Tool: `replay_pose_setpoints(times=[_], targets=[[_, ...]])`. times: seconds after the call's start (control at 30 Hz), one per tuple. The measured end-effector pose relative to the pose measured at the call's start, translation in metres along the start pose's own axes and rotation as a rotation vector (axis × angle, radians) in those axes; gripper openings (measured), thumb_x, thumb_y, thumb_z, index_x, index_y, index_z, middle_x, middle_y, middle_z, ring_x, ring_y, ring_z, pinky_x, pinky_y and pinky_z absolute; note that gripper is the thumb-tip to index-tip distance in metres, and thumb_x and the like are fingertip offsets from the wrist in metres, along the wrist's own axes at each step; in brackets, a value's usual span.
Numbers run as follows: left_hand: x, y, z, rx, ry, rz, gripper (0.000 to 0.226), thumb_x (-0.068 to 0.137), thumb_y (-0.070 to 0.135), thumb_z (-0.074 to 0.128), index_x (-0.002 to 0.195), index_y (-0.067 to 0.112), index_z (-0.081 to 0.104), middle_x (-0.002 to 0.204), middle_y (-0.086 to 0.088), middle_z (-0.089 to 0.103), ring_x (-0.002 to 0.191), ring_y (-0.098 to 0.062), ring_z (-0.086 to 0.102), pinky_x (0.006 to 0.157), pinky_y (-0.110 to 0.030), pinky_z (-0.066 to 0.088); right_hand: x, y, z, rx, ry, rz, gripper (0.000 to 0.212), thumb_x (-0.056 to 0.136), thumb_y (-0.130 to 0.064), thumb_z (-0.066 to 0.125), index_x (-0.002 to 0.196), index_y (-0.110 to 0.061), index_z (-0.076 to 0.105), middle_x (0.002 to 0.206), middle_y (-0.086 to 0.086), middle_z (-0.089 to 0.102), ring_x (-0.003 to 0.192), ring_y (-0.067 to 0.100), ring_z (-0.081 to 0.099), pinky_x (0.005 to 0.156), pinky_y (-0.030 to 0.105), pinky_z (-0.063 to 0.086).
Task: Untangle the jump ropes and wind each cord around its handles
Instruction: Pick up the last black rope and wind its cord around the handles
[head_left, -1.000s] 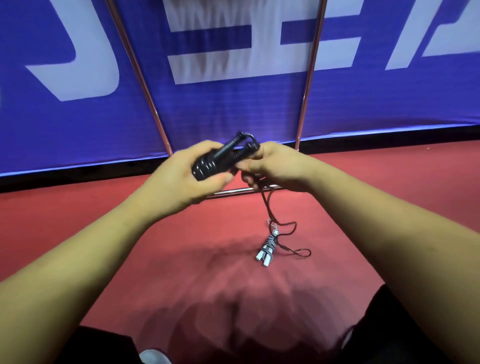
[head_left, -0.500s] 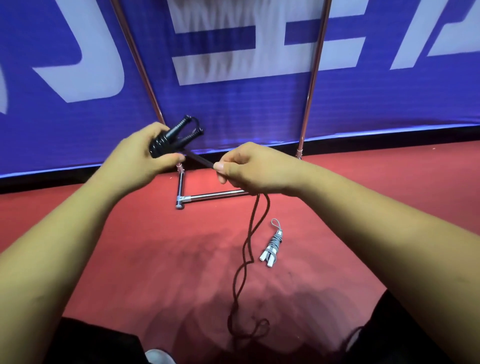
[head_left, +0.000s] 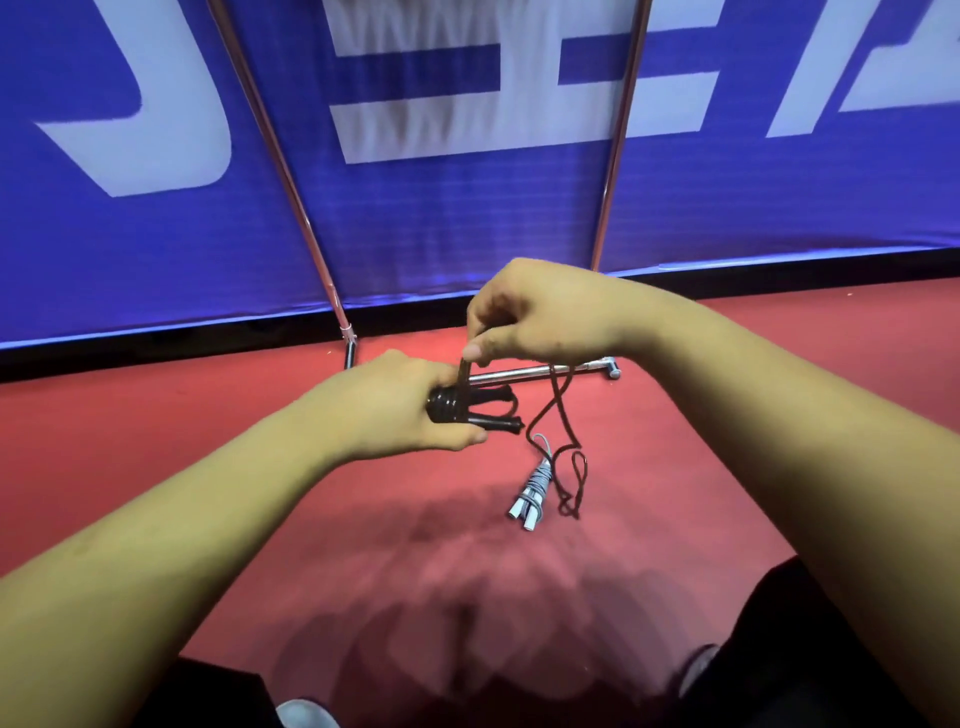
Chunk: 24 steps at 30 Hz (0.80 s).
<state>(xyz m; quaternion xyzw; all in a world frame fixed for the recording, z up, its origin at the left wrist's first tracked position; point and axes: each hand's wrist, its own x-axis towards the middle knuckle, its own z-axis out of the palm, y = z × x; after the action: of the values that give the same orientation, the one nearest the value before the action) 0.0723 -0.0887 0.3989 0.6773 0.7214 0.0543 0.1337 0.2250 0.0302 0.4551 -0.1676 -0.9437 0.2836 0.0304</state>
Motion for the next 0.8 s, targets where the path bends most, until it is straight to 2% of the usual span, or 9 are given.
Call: replay_pose_setpoints(times=[0.13, 0.2, 0.3, 0.37, 0.47, 0.53, 0.63, 0.73, 0.8], targets=[[-0.008, 0.013, -0.004, -0.138, -0.034, 0.167, 0.032, 0.078, 0.055, 0.068, 0.087, 0.025, 0.063, 0.056, 0.014, 0.051, 0.053, -0.007, 0.046, 0.051, -0.021, 0.032, -0.003, 0.019, -0.005, 0.164, 0.023, 0.040, 0.015, 0.086, -0.025, 0.073, 0.082, -0.010, 0.071, 0.060, 0.002, 0.049, 0.048, 0.009, 0.038, 0.044, 0.016, 0.032], [-0.010, 0.016, -0.005, -0.259, 0.030, 0.190, 0.031, 0.077, 0.053, 0.070, 0.090, 0.027, 0.058, 0.057, 0.012, 0.050, 0.053, -0.009, 0.043, 0.050, -0.020, 0.032, -0.005, 0.029, -0.003, 0.272, 0.020, 0.065, 0.021, 0.086, -0.024, 0.073, 0.087, -0.003, 0.070, 0.063, 0.008, 0.049, 0.052, 0.011, 0.041, 0.045, 0.018, 0.033], [-0.011, 0.015, -0.009, -0.507, 0.137, 0.150, 0.048, 0.077, 0.048, 0.074, 0.116, 0.035, 0.049, 0.063, 0.003, 0.062, 0.053, -0.011, 0.051, 0.052, -0.023, 0.042, -0.003, 0.045, 0.008, 0.447, 0.035, 0.112, 0.026, 0.088, -0.023, 0.069, 0.091, 0.003, 0.067, 0.071, 0.013, 0.054, 0.062, 0.019, 0.047, 0.057, 0.028, 0.038], [-0.013, 0.013, -0.012, -0.659, 0.175, 0.116, 0.053, 0.083, 0.032, 0.075, 0.128, 0.040, 0.048, 0.066, -0.001, 0.064, 0.053, -0.012, 0.054, 0.050, -0.023, 0.045, 0.001, 0.051, 0.019, 0.566, 0.031, 0.157, 0.014, 0.093, -0.012, 0.061, 0.086, -0.002, 0.068, 0.066, 0.009, 0.054, 0.057, 0.018, 0.045, 0.056, 0.028, 0.037], [-0.010, 0.011, -0.016, -0.694, 0.242, 0.075, 0.030, 0.087, 0.024, 0.072, 0.113, 0.034, 0.061, 0.062, 0.001, 0.061, 0.048, -0.011, 0.049, 0.047, -0.024, 0.041, 0.007, 0.054, 0.036, 0.663, -0.032, 0.175, 0.037, 0.097, -0.007, 0.051, 0.068, -0.020, 0.070, 0.062, 0.005, 0.052, 0.052, 0.017, 0.042, 0.053, 0.029, 0.036], [-0.007, 0.004, -0.018, -0.698, 0.297, 0.006, 0.020, 0.087, 0.028, 0.073, 0.102, 0.027, 0.061, 0.063, -0.001, 0.062, 0.049, -0.016, 0.049, 0.049, -0.031, 0.043, 0.007, 0.052, 0.042, 0.625, -0.065, 0.179, 0.029, 0.100, -0.017, 0.052, 0.078, -0.017, 0.070, 0.063, 0.006, 0.053, 0.051, 0.015, 0.045, 0.053, 0.028, 0.039], [-0.004, -0.010, -0.023, -0.692, 0.360, -0.101, 0.027, 0.084, 0.034, 0.074, 0.094, 0.021, 0.053, 0.063, 0.001, 0.064, 0.049, -0.018, 0.047, 0.051, -0.033, 0.041, 0.008, 0.048, 0.049, 0.652, -0.104, 0.193, 0.029, 0.102, -0.023, 0.048, 0.095, -0.002, 0.066, 0.062, 0.004, 0.052, 0.051, 0.015, 0.045, 0.055, 0.027, 0.039], [0.000, -0.024, -0.022, -0.732, 0.417, -0.171, 0.032, 0.082, 0.033, 0.077, 0.091, 0.018, 0.050, 0.058, 0.006, 0.061, 0.051, -0.019, 0.045, 0.049, -0.026, 0.036, 0.009, 0.032, 0.055, 0.746, -0.082, 0.202, 0.030, 0.104, -0.024, 0.043, 0.092, -0.004, 0.063, 0.057, 0.002, 0.044, 0.046, 0.013, 0.037, 0.050, 0.026, 0.030], [0.002, -0.032, -0.022, -0.664, 0.431, -0.211, 0.035, 0.080, 0.034, 0.079, 0.093, 0.017, 0.050, 0.053, 0.009, 0.056, 0.047, -0.019, 0.046, 0.047, -0.026, 0.036, 0.011, 0.019, 0.056, 0.694, -0.043, 0.205, 0.029, 0.103, -0.022, 0.044, 0.090, -0.004, 0.062, 0.057, 0.003, 0.043, 0.046, 0.014, 0.036, 0.049, 0.026, 0.030]])
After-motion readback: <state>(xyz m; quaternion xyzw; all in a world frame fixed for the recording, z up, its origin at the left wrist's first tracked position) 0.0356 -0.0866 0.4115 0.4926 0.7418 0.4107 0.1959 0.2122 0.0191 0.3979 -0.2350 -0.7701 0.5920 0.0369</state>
